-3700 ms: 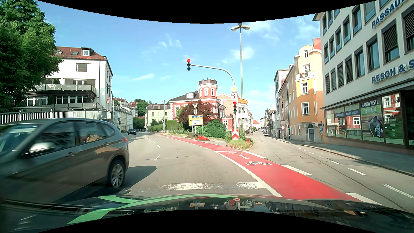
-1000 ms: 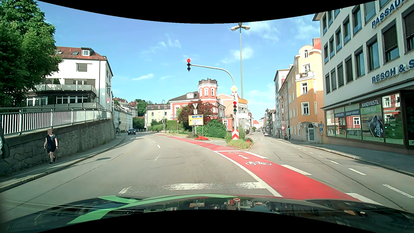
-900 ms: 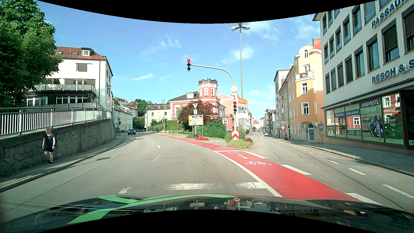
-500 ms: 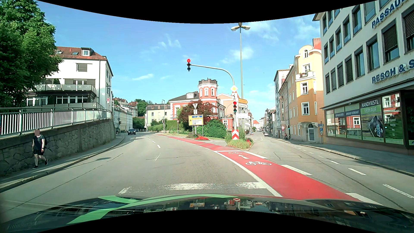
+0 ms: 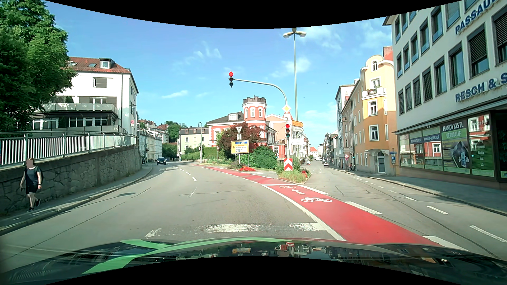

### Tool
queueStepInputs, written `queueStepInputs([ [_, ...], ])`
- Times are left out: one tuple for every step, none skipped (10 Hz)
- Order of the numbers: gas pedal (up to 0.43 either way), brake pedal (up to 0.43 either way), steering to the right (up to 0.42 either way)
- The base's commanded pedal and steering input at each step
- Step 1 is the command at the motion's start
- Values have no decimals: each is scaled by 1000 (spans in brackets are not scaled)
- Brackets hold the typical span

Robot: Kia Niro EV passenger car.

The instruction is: Follow the waypoints while adhering to traffic rules and regulations

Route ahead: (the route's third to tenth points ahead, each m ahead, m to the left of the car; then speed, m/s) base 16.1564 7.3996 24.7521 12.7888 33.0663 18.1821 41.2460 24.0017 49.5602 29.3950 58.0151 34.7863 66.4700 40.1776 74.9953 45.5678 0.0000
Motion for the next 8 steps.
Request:
queueStepInputs([
  [0, 445, -123],
  [0, 451, -123],
  [0, 451, -123],
  [0, 451, -123],
  [0, 451, -123],
  [0, 445, -123],
  [0, 445, -123],
  [0, 445, -123],
])
